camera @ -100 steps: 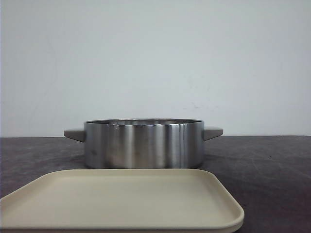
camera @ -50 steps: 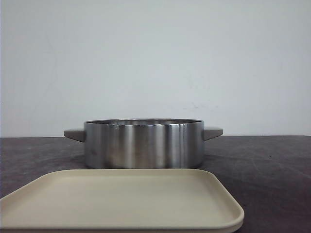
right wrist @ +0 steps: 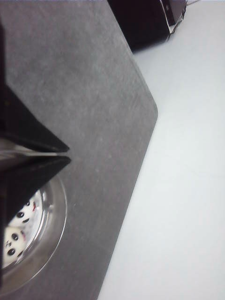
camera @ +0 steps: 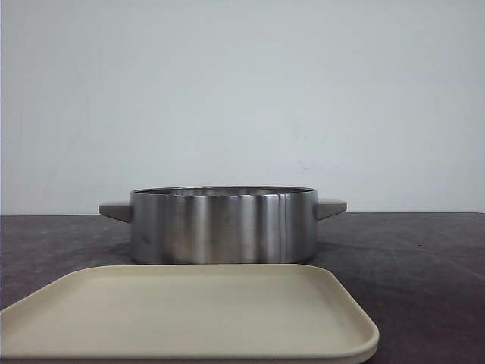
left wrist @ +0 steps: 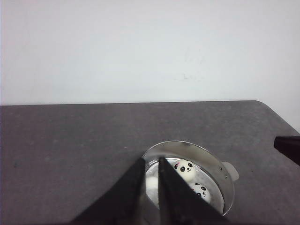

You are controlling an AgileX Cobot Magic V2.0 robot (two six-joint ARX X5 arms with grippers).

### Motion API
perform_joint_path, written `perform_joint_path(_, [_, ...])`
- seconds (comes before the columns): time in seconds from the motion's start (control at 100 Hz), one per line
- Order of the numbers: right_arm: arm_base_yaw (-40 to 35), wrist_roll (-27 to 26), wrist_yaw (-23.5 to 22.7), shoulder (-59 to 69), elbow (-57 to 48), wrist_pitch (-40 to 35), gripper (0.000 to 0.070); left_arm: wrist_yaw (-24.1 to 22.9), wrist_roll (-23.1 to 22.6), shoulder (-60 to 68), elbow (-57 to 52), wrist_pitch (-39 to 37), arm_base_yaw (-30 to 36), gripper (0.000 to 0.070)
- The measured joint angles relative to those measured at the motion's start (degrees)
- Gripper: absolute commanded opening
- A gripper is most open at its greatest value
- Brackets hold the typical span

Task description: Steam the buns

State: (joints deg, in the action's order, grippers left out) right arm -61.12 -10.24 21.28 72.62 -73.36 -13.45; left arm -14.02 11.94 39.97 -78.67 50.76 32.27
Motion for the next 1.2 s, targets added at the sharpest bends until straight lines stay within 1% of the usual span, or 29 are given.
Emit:
perform_joint_path(0.12, [0.8,0.0,0.4,-4.3,4.5,0.8,0.0007,0.0,0.0,0.0,0.0,0.0,0.0,0.0000])
perform_joint_path(0.22, [2.7,0.2,0.2,-9.6,11.8,7.9,0.0007,0.0,0.0,0.0,0.0,0.0,0.0,0.0000])
perform_joint_path(0.31, [5.5,1.7,-2.4,-15.0,20.5,16.6,0.0007,0.0,0.0,0.0,0.0,0.0,0.0,0.0000])
perform_joint_path(0.37, [7.9,3.1,-5.3,-18.8,26.8,21.6,0.0007,0.0,0.0,-0.1,0.0,0.0,0.0,0.0000])
perform_joint_path(0.41, [9.8,4.2,-7.6,-21.4,30.7,23.5,0.0007,0.0,0.0,-0.1,0.0,0.0,0.0,0.0000])
perform_joint_path(0.58, [20.0,8.7,-16.8,-33.8,44.5,23.1,0.0007,0.0,0.0,-0.1,0.0,0.0,0.0,0.0000])
perform_joint_path(0.68, [27.4,10.7,-20.1,-42.4,50.2,23.1,0.0007,0.0,0.0,-0.1,0.0,0.0,0.0,0.0000])
perform_joint_path(0.85, [40.2,12.0,-21.7,-56.2,58.1,23.5,0.0007,0.0,0.0,-0.1,0.0,0.0,0.0,0.0000])
perform_joint_path(1.0, [50.4,12.0,-22.1,-63.8,62.2,21.9,0.0007,0.0,0.0,-0.1,0.0,0.0,0.0,0.0000])
perform_joint_path(1.11, [55.9,12.0,-21.9,-67.1,63.8,20.5,0.0007,0.0,0.0,-0.1,0.0,0.0,0.0,0.0000])
perform_joint_path(1.2, [58.5,12.0,-21.7,-68.8,66.0,19.1,0.0007,0.0,0.0,-0.1,0.0,0.0,0.0,0.0000])
